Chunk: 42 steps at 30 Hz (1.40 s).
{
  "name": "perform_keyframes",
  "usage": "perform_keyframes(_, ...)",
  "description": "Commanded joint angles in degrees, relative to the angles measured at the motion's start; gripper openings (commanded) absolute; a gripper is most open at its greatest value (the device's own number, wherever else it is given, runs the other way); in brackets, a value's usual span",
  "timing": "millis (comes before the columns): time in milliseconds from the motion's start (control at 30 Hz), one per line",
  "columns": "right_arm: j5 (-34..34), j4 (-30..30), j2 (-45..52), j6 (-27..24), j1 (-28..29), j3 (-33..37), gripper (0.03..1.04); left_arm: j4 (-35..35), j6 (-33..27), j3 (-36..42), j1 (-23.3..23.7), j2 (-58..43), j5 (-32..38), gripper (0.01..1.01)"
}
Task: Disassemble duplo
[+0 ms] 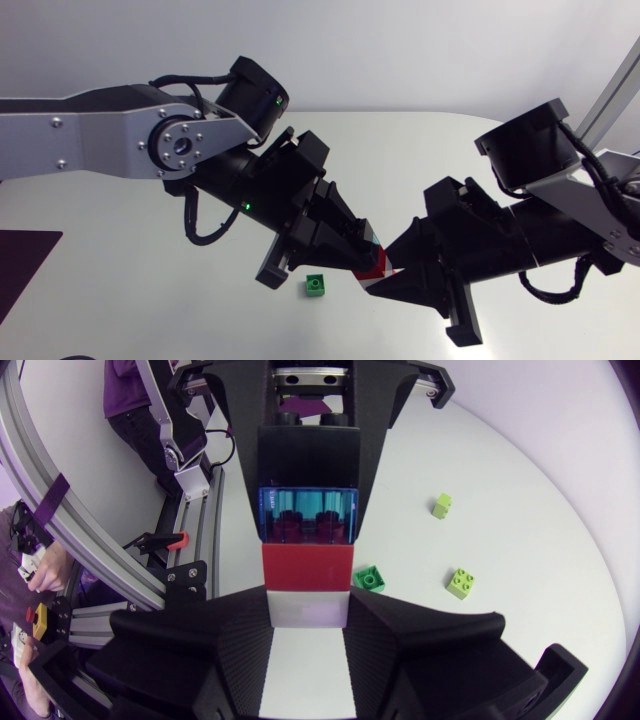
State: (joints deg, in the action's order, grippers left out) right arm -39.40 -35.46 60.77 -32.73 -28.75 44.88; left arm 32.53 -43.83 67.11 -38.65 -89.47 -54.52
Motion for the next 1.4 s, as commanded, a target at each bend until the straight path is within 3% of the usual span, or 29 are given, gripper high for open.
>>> perform_keyframes(0, -0.86, -2.07, -1.18, -3.74, -1.57, -1.2, 0.2, 0.69, -1.25, 2.94, -0.11, 0.79, -2.61, 0.339)
perform_keyframes(267, 1.69, -3.03, -2.85, -5.06, -1.48, -3.31, 0.2, 6.05, -3.19, 6.98, 1.92, 0.26, -5.86, 0.339)
perform_keyframes(467, 10.04, -0.66, 3.39, -5.59, -0.34, -5.68, 0.21, 6.67, -6.88, 5.22, 3.67, 3.07, -0.5, 0.341)
perform_keyframes(600, 17.6, 5.4, 10.51, -4.36, -3.42, -7.35, 0.22, 6.67, -8.46, 3.02, 4.82, 3.87, 1.0, 0.341)
perform_keyframes(967, 29.82, 19.99, 30.28, -2.69, -11.06, -5.16, 0.23, 6.31, -9.6, -1.11, 4.2, 6.59, 3.55, 0.343)
perform_keyframes(1000, 30.78, 20.87, 31.42, -2.78, -11.15, -4.89, 0.26, 6.31, -9.6, -1.28, 4.2, 6.85, 3.81, 0.343)
perform_keyframes(1033, 31.05, 21.4, 31.95, -2.6, -11.15, -4.72, 0.34, 6.31, -9.6, -1.37, 4.2, 7.03, 3.9, 0.344)
perform_keyframes(1133, 30.87, 21.14, 30.72, -2.16, -10.89, -4.54, 0.84, 6.31, -9.52, -1.81, 4.11, 7.56, 4.07, 0.351)
perform_keyframes(1167, 30.52, 20.7, 29.05, -1.81, -10.45, -4.63, 0.97, 6.31, -9.52, -1.81, 4.11, 7.56, 4.07, 0.351)
perform_keyframes(1367, 22.35, 13.84, 11.12, -0.67, -5.35, -5.6, 1.0, 6.05, -9.52, -1.98, 3.41, 6.5, 3.99, 0.352)
